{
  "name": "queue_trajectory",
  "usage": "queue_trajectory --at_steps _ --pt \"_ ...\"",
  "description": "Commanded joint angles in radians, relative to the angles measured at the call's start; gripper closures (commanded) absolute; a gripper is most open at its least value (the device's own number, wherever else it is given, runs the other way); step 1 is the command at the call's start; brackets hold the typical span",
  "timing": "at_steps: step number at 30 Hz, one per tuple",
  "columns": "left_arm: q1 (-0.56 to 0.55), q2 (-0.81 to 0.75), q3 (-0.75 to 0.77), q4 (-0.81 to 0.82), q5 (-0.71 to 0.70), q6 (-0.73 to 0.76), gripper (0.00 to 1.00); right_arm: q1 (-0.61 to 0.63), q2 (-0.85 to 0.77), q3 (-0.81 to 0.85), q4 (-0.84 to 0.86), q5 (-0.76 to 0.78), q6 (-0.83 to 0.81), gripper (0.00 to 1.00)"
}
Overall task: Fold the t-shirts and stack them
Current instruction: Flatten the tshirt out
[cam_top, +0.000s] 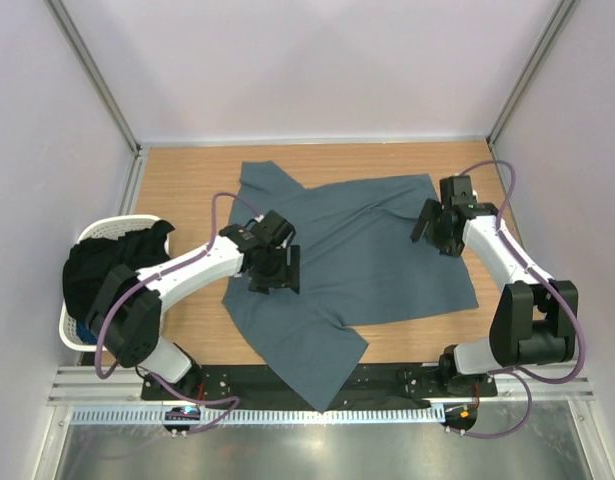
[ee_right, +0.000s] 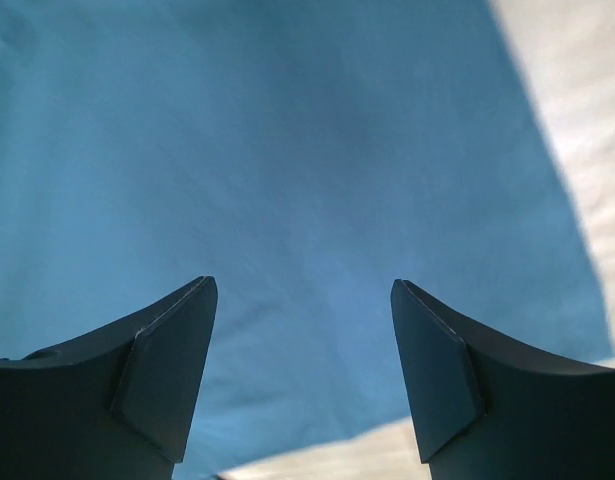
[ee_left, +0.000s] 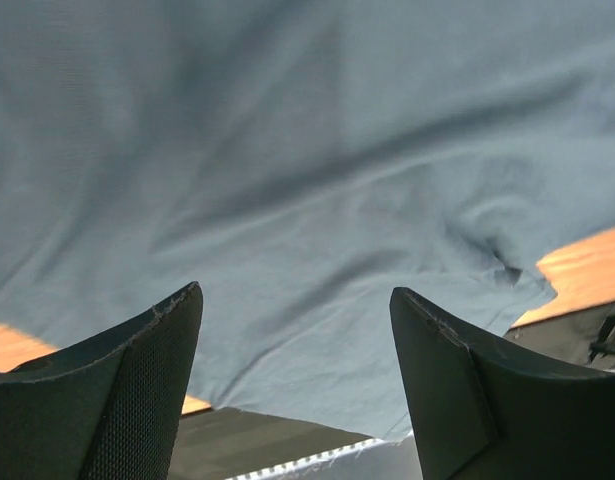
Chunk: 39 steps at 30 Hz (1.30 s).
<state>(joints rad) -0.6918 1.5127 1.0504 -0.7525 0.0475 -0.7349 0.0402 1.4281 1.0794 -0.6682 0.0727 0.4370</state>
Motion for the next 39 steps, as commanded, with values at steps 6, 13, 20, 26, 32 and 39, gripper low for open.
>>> queue_trajectory --at_steps 6,13,20,26,32,39 --pt "-0.187 0.069 -0.079 0.143 0.019 -0.009 0.25 0.009 -0.113 -0.219 0.053 0.041 0.109 0.23" --pt "-0.342 0.130 -0.173 0.159 0.006 -0.096 0.28 0.010 -0.106 -0.279 0.071 0.078 0.134 0.23" --pt "-0.403 0.066 -0.274 0.035 0.028 -0.161 0.31 0.009 -0.181 -0.279 0.007 0.127 0.144 0.23" --pt "-0.403 -0.043 -0.297 -0.135 0.006 -0.179 0.31 0.010 -0.212 -0.300 -0.037 0.131 0.161 0.23" --pt "-0.403 -0.069 -0.227 -0.226 0.000 -0.086 0.32 0.010 -0.265 -0.325 -0.088 0.122 0.166 0.22" --pt "-0.249 -0.060 0.132 -0.303 -0.140 0.098 0.22 0.010 -0.161 -0.110 -0.034 0.087 0.108 0.22"
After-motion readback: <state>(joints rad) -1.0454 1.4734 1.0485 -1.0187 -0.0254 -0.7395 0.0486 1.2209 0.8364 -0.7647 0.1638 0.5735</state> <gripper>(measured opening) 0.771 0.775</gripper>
